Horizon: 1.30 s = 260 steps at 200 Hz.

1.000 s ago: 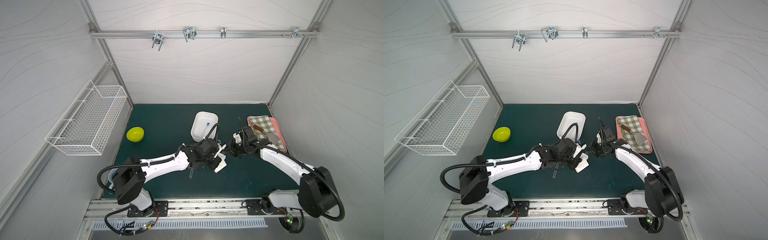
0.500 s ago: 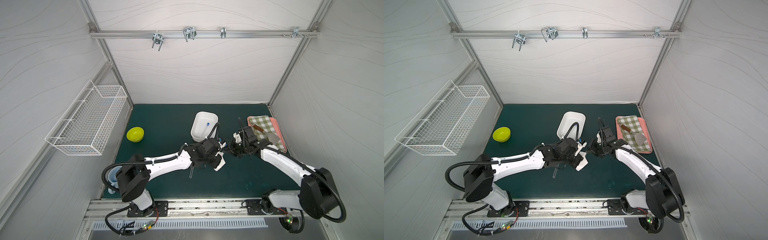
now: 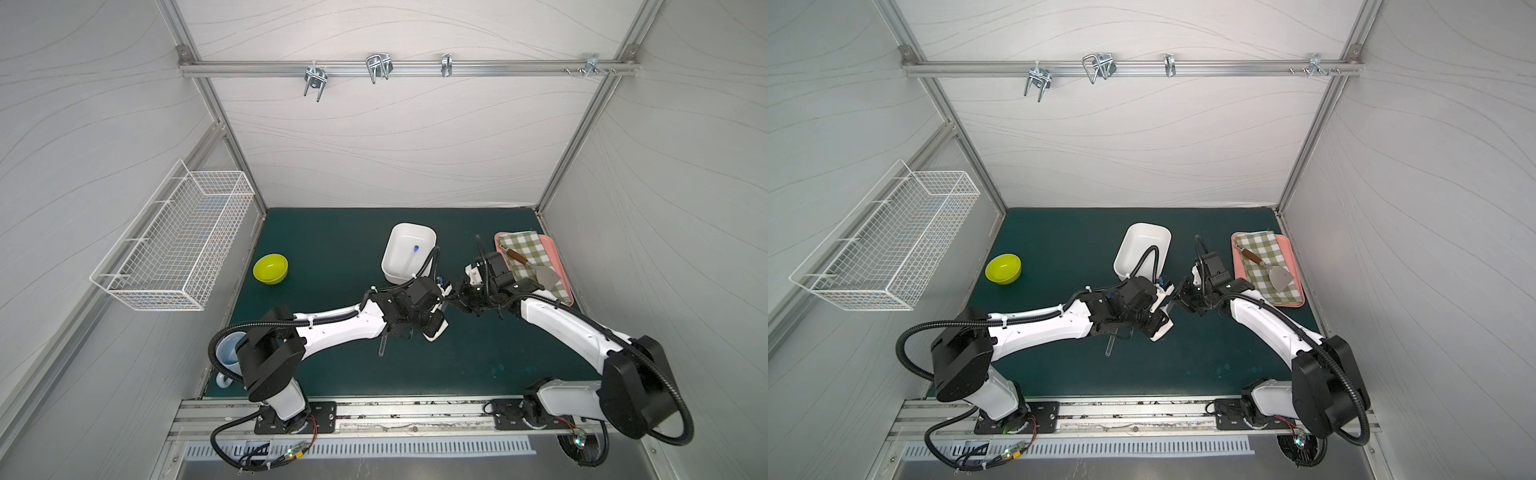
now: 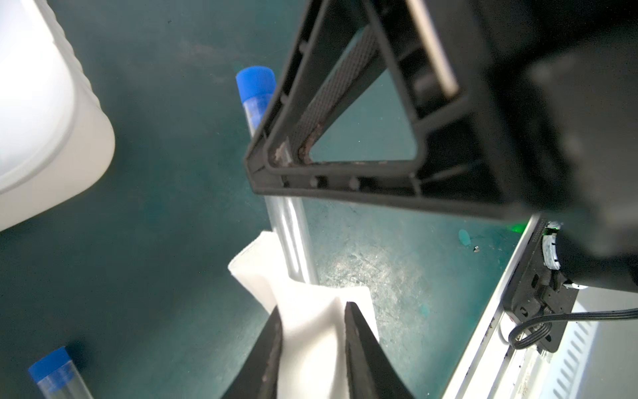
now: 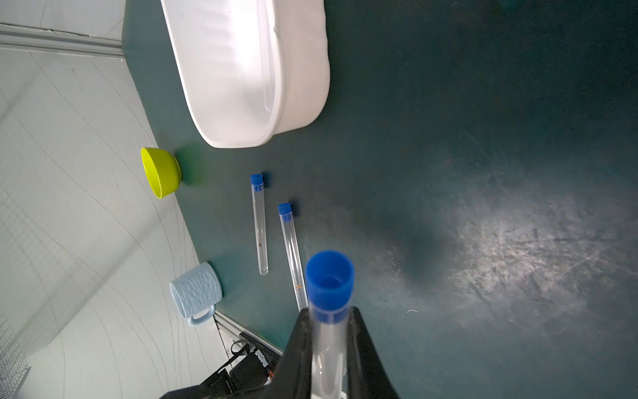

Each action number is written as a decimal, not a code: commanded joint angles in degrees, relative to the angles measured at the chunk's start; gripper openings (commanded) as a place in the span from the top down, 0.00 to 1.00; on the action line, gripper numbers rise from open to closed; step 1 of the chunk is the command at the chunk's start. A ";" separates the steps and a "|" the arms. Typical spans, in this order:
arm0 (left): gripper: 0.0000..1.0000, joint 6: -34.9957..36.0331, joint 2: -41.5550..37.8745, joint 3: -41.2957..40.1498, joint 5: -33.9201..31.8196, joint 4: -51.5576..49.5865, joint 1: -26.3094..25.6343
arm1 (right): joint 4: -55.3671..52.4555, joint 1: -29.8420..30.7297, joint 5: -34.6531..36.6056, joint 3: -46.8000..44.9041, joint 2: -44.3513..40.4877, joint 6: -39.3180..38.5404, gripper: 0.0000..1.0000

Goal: Wipe the exteriors of test tubes
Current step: Wipe the dirt from the test tube.

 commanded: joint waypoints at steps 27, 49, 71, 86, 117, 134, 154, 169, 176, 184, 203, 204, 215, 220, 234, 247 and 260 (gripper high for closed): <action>0.73 -0.87 1.45 2.22 -0.52 1.81 -0.14 | 1.41 0.30 -1.24 0.50 -1.92 2.37 0.91; 0.83 -0.64 2.31 3.10 -0.57 1.61 -0.05 | 1.57 0.35 -1.34 0.33 -2.10 2.52 0.91; 0.90 -0.67 2.33 3.00 0.30 1.52 -0.06 | 1.19 0.20 -0.74 0.31 -2.31 2.24 0.92; 0.91 -0.95 1.73 2.29 0.74 1.51 -0.05 | 0.89 -1.43 -1.27 0.56 -2.24 1.63 0.92; 0.91 -1.70 -0.36 0.42 1.19 2.19 -0.05 | -0.27 -4.23 -1.92 2.09 -2.05 -0.19 0.92; 0.91 -1.74 -0.85 0.19 1.23 2.34 -0.05 | -0.60 -4.65 -2.24 2.83 -1.67 -0.77 0.92; 0.91 -1.74 -0.77 0.65 1.30 2.31 -0.05 | -0.29 -4.24 -2.64 2.70 -1.58 -0.44 0.93; 0.90 -1.58 -0.50 1.15 1.00 2.39 -0.05 | 0.04 -3.37 -2.52 2.04 -2.09 0.16 0.93; 0.89 -1.33 -0.21 1.50 0.68 2.33 -0.05 | 0.22 -2.89 -2.56 1.66 -2.36 0.66 0.92; 0.88 -0.98 0.16 2.13 0.34 2.33 -0.05 | 0.51 -2.20 -2.56 1.14 -2.67 1.25 0.93; 0.86 -0.42 1.21 3.57 -0.08 2.20 0.27 | 1.23 -0.34 -2.47 0.16 -3.65 2.66 0.92; 0.86 -0.42 1.23 3.61 -0.06 2.22 0.33 | 1.22 -0.26 -2.47 0.10 -3.75 2.74 0.92; 0.85 -0.52 1.83 4.39 0.11 2.20 0.85 | 1.40 0.76 -2.48 -0.22 -4.00 3.33 0.93; 0.85 -0.58 1.99 4.73 0.20 2.33 1.12 | 1.39 1.11 -2.43 -0.30 -4.20 3.50 0.93; 0.83 -0.81 2.03 5.26 0.27 2.82 1.77 | 1.26 1.65 -2.31 -0.55 -4.60 3.88 0.92; 0.82 -0.69 1.89 5.33 0.13 3.37 2.11 | 1.22 1.68 -2.11 -0.74 -5.05 4.04 0.92; 0.80 -0.51 1.66 5.33 0.09 4.12 2.21 | 1.16 1.68 -1.95 -0.67 -5.09 4.06 0.92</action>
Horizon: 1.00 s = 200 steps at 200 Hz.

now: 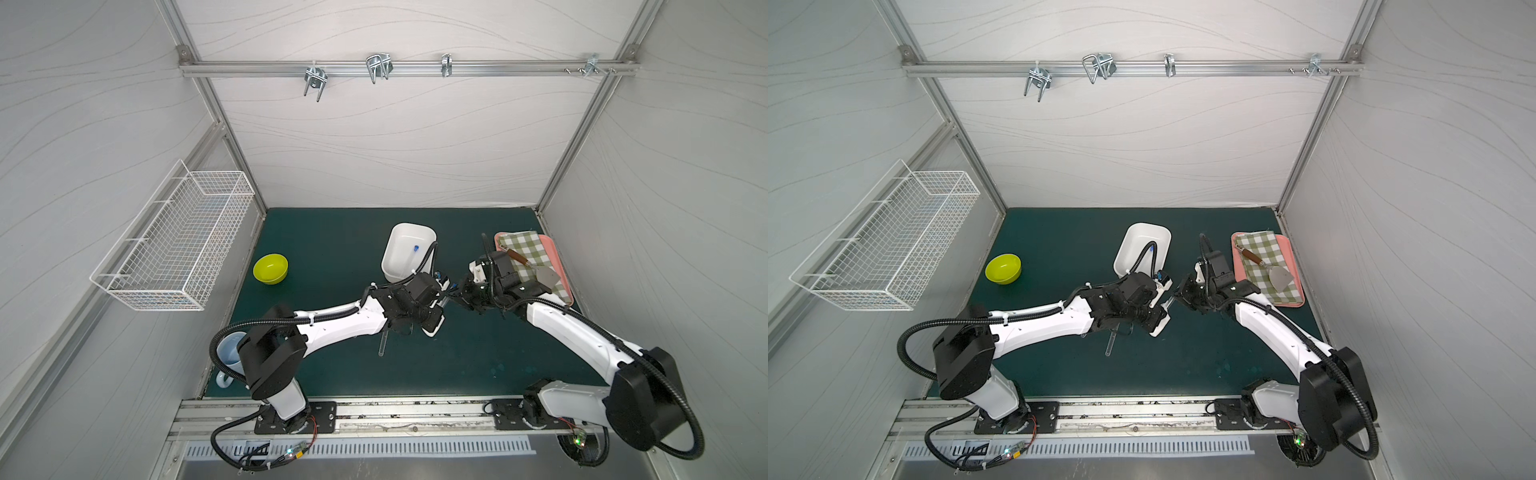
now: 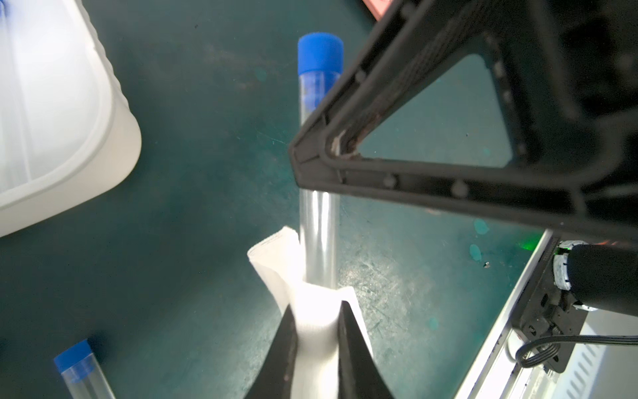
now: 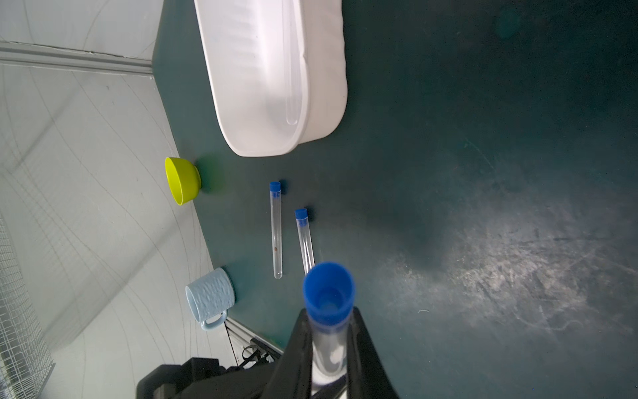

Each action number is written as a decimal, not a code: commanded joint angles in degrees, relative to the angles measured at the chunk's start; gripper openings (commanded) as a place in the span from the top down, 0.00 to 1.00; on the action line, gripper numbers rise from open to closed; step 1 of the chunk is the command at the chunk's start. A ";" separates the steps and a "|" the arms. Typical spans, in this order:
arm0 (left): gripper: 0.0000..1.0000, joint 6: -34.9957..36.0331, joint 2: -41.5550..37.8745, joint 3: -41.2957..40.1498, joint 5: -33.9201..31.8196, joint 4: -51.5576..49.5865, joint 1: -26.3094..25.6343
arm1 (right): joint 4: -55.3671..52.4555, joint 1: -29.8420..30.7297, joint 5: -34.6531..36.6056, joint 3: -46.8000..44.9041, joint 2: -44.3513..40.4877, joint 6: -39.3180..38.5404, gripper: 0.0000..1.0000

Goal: Wipe the exteriors of test tubes
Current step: Wipe the dirt from the test tube.

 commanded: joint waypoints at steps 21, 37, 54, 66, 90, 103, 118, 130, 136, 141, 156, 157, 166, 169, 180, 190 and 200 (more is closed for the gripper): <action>0.78 0.43 1.46 3.69 1.45 6.35 0.55 | 1.84 1.70 -4.06 -0.66 -1.32 2.96 0.92; 0.77 0.52 2.09 4.23 1.38 6.34 0.55 | 1.99 1.92 -4.40 -0.57 -1.09 3.21 0.93; 0.76 0.86 2.24 4.44 0.97 6.43 0.56 | 2.04 1.99 -4.38 -0.66 -1.62 3.51 0.93; 0.76 0.87 2.24 4.34 0.97 6.51 0.72 | 1.97 1.95 -4.33 -0.66 -1.92 3.56 0.93; 0.77 0.72 2.18 4.00 1.56 6.46 0.81 | 1.65 1.62 -4.21 -0.18 -1.82 3.34 0.92; 0.78 0.53 1.93 3.39 2.30 6.06 0.81 | 1.38 0.43 -4.59 0.26 -1.57 2.88 0.93; 0.79 -0.49 1.01 1.64 3.35 6.37 0.77 | 1.17 -1.38 -4.93 1.02 -1.37 2.00 0.93; 0.80 -1.20 0.04 -0.29 3.73 6.93 0.73 | 0.60 -2.79 -5.15 1.82 -1.12 1.10 0.93; 0.80 -1.32 -0.51 -1.01 3.74 7.03 0.66 | 0.36 -3.49 -5.51 2.22 -0.96 0.61 0.93; 0.81 -1.42 -0.87 -1.63 3.74 6.89 0.60 | 0.22 -4.10 -5.71 2.52 -0.77 0.37 0.93; 0.81 -1.49 -1.83 -2.63 3.73 6.42 0.33 | -0.11 -5.44 -6.13 3.24 -0.26 -0.44 0.93; 0.81 -1.50 -1.90 -2.69 3.74 6.42 0.31 | -0.12 -5.53 -6.22 3.27 -0.28 -0.51 0.93; 0.81 -1.74 -2.38 -3.21 3.90 6.33 0.12 | -0.13 -6.17 -6.49 3.46 -0.04 -0.70 0.93; 0.81 -1.83 -2.53 -3.43 3.95 6.35 0.04 | -0.10 -6.34 -6.53 3.54 0.04 -0.78 0.93; 0.80 -1.99 -2.99 -3.93 4.02 6.33 -0.24 | -0.13 -6.82 -6.69 3.73 0.14 -1.00 0.93; 0.81 -1.97 -3.18 -4.00 4.13 6.12 -0.41 | -0.22 -7.11 -6.73 3.82 0.09 -1.17 0.93; 0.81 -1.97 -3.27 -4.03 4.32 5.79 -0.47 | -0.38 -7.30 -6.67 3.91 0.10 -1.34 0.93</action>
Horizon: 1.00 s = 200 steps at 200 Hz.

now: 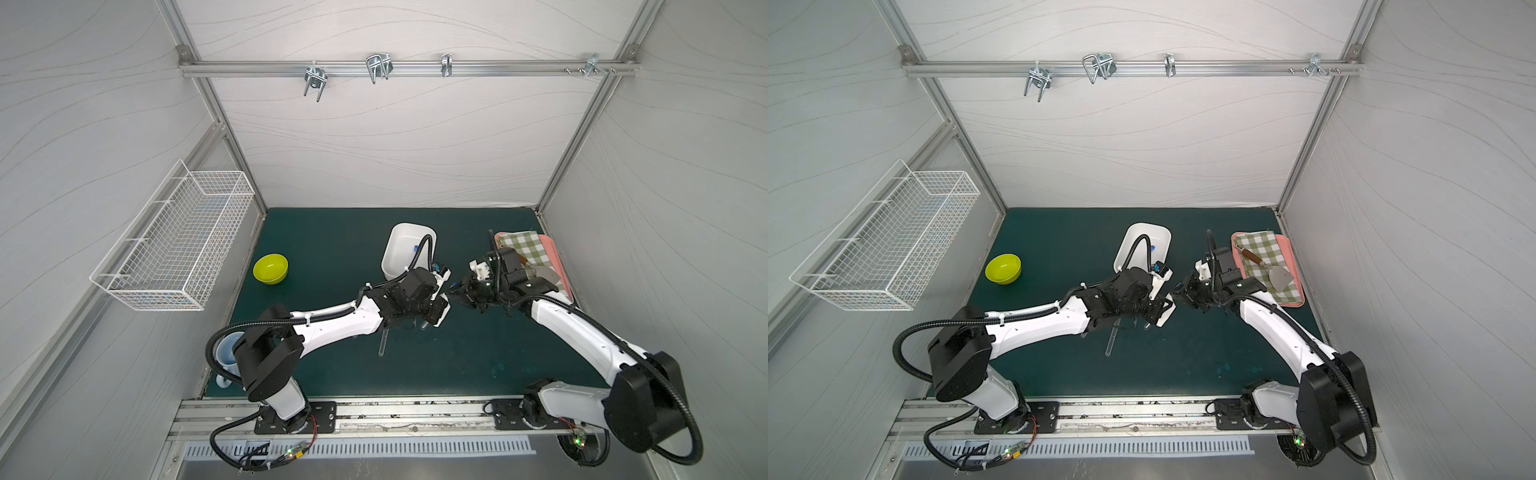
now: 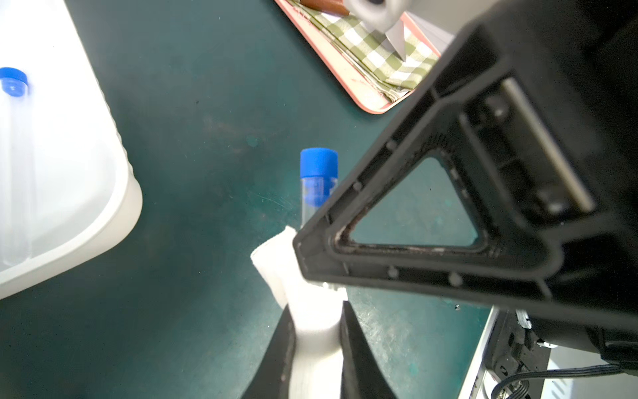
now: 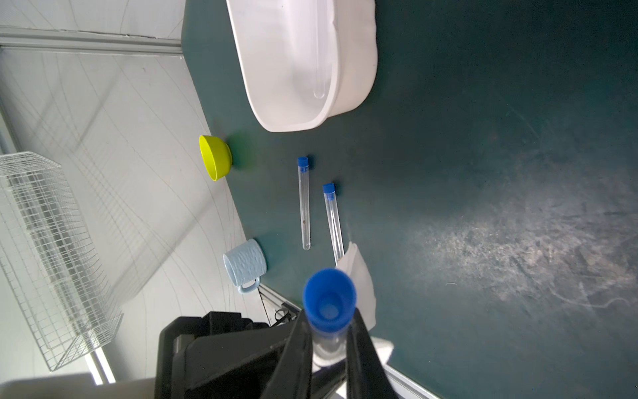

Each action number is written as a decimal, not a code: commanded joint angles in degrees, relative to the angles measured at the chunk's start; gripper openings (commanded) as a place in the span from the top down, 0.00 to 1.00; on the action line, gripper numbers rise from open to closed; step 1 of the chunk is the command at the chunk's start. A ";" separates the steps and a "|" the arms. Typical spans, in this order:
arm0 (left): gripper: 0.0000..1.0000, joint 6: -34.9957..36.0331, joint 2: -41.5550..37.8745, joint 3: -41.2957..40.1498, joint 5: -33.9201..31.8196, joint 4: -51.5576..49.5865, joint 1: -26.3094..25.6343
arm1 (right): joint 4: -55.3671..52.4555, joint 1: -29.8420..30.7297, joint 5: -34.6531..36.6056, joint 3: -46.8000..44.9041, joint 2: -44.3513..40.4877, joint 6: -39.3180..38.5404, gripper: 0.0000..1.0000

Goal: Wipe the exteriors of test tubes
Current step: Wipe the dirt from the test tube.

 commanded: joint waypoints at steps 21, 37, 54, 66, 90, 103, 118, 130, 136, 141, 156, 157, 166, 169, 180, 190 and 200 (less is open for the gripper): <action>0.81 -0.97 -1.70 -1.29 2.61 -4.98 -1.49 | 1.56 -3.25 3.23 2.44 0.20 -0.85 0.93; 0.81 -0.72 -1.63 -1.20 2.63 -5.23 -1.76 | 1.37 -3.34 3.31 2.77 0.22 -1.26 0.93; 0.80 -0.73 -1.38 -1.06 2.65 -5.58 -1.88 | 1.02 -3.35 3.38 3.10 0.31 -1.55 0.93; 0.80 -0.80 -1.28 -1.02 2.75 -5.70 -1.84 | 0.88 -3.39 3.52 3.19 0.32 -1.65 0.93; 0.78 -0.97 -1.28 -1.25 2.80 -5.68 -1.84 | 0.92 -3.36 3.46 3.37 0.32 -1.55 0.93; 0.78 -1.06 -1.28 -1.16 2.80 -5.72 -1.84 | 0.92 -3.39 3.44 3.41 0.32 -1.56 0.93; 0.77 -0.98 -1.38 -1.21 2.73 -5.69 -1.84 | 0.97 -3.40 3.47 3.50 0.23 -1.46 0.93; 0.77 -1.02 -1.48 -1.21 2.89 -5.65 -1.84 | 1.01 -3.41 3.49 3.59 0.23 -1.47 0.93; 0.77 -1.02 -1.46 -1.20 2.94 -5.75 -1.84 | 1.01 -3.47 3.55 3.59 0.23 -1.47 0.93; 0.77 -0.98 -1.53 -1.20 2.98 -5.82 -1.84 | 0.99 -3.49 3.48 3.59 0.23 -1.47 0.93; 0.77 -0.94 -1.56 -1.20 2.91 -5.66 -1.84 | 1.01 -3.53 3.30 3.59 0.21 -1.47 0.93; 0.77 -0.91 -1.55 -1.20 2.90 -5.67 -1.84 | 1.01 -3.55 3.26 3.59 0.18 -1.47 0.93; 0.77 -0.89 -1.56 -1.12 2.70 -5.61 -1.84 | 1.15 -3.51 2.91 3.59 0.11 -1.40 0.93; 0.77 -0.89 -1.48 -1.06 2.64 -5.53 -1.84 | 1.15 -3.47 2.83 3.55 0.04 -1.44 0.93; 0.77 -0.85 -1.31 -0.71 2.55 -5.24 -1.84 | 1.18 -3.27 2.60 3.35 -0.21 -1.14 0.93; 0.77 -0.66 -0.98 -0.06 2.26 -5.17 -1.84 | 1.14 -2.86 2.58 3.07 -0.76 -0.87 0.93; 0.77 0.00 -0.63 0.70 1.78 -5.16 -1.76 | 1.20 -2.23 2.59 2.57 -1.31 -0.32 0.93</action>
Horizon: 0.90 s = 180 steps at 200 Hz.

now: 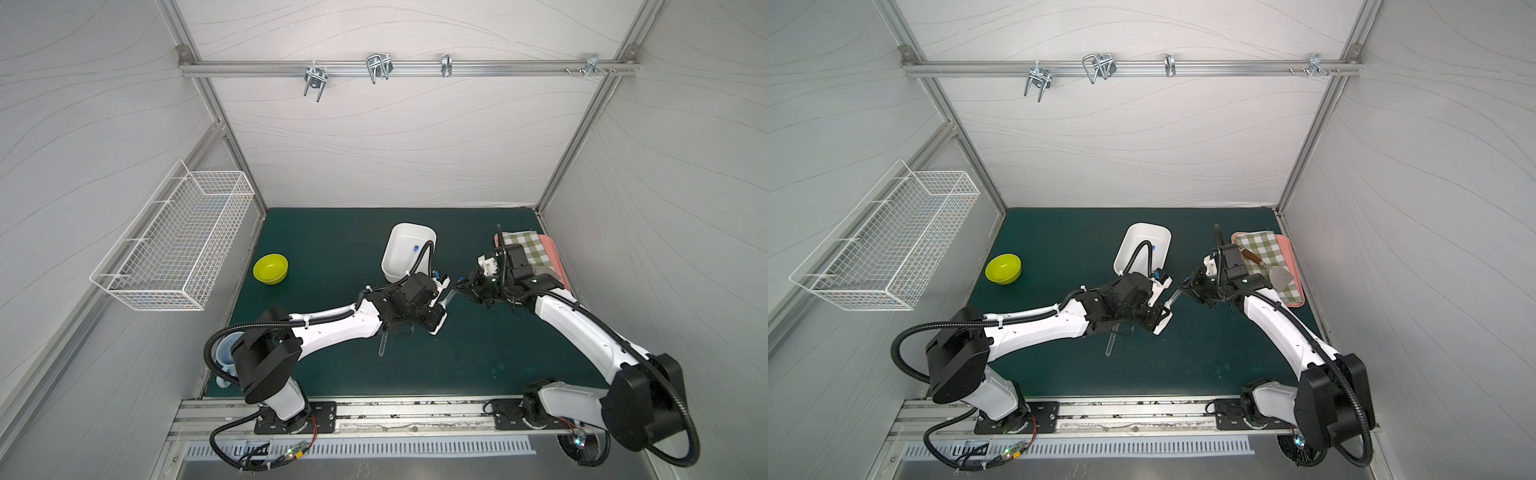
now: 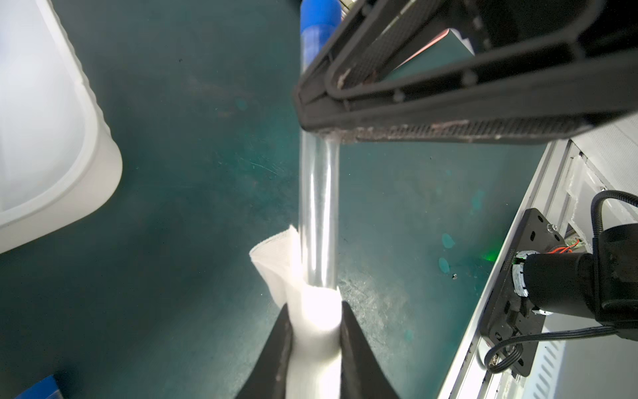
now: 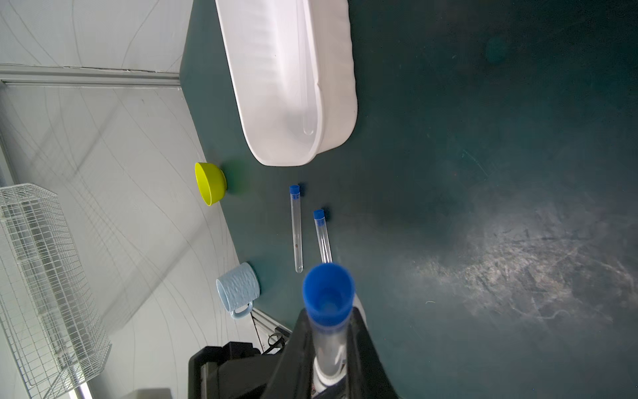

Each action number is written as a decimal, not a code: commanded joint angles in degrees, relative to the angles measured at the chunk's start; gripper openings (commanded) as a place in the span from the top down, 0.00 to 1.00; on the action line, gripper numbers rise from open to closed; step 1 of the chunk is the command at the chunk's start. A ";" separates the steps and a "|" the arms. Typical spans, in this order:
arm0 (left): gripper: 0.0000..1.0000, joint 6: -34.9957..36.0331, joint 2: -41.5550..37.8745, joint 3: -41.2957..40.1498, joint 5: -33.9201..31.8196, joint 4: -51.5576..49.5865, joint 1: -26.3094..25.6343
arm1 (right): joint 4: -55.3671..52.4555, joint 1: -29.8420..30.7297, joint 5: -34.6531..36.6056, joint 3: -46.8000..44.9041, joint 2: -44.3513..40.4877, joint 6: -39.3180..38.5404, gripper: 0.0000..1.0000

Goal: Wipe the exteriors of test tubes
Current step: Wipe the dirt from the test tube.

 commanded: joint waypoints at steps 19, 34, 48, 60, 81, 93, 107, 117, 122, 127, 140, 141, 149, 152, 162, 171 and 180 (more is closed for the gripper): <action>0.76 1.39 0.49 3.62 0.11 -1.80 -0.59 | 3.30 2.42 0.40 -0.34 -2.56 2.76 0.93; 0.76 1.83 1.00 4.88 0.06 -1.97 -0.24 | 3.75 3.61 0.71 -1.68 -3.43 3.80 0.93; 0.76 1.92 1.13 5.38 0.15 -1.75 0.17 | 4.10 4.32 1.01 -2.63 -4.16 4.50 0.93; 0.76 2.05 1.07 5.55 0.19 -1.48 0.46 | 4.04 4.45 1.10 -3.14 -4.47 4.69 0.93; 0.76 2.47 0.93 5.47 0.11 -1.11 0.48 | 3.81 4.45 1.26 -3.01 -4.45 4.53 0.93; 0.76 2.45 0.95 5.46 -0.09 -1.04 0.57 | 3.83 4.45 1.06 -2.66 -4.10 4.47 0.93; 0.76 2.55 1.00 5.72 -0.20 -0.68 0.57 | 4.06 4.60 0.93 -2.38 -3.80 4.43 0.93; 0.76 2.64 1.08 6.06 -0.08 -0.73 0.57 | 3.94 4.54 1.05 -2.21 -3.72 4.33 0.93; 0.76 2.73 1.13 6.16 0.06 -0.93 0.57 | 3.76 4.47 1.32 -2.06 -3.69 4.17 0.93; 0.76 2.78 1.13 6.17 0.17 -1.10 0.57 | 3.62 4.31 1.42 -1.90 -3.60 4.04 0.93; 0.76 2.80 0.83 5.80 0.47 -1.39 0.57 | 3.16 2.97 1.12 -0.97 -3.23 3.24 0.93; 0.76 2.81 0.81 5.72 0.51 -1.39 0.57 | 3.10 2.83 1.02 -0.93 -3.25 3.18 0.93; 0.76 2.53 0.46 4.99 1.01 -1.37 0.53 | 2.85 1.78 0.67 -0.26 -2.94 2.56 0.93; 0.76 2.37 0.31 4.72 1.13 -1.27 0.49 | 2.74 1.34 0.54 0.11 -2.78 2.30 0.93; 0.76 1.80 -0.28 3.14 1.58 -0.91 0.48 | 2.20 -0.04 0.16 1.26 -2.40 1.50 0.93; 0.76 1.39 -0.85 1.99 1.77 -0.61 0.35 | 1.71 -0.89 -0.21 2.35 -1.89 0.73 0.93; 0.76 1.16 -1.34 0.99 1.67 -0.48 0.22 | 1.29 -1.35 -0.54 3.29 -1.52 0.26 0.93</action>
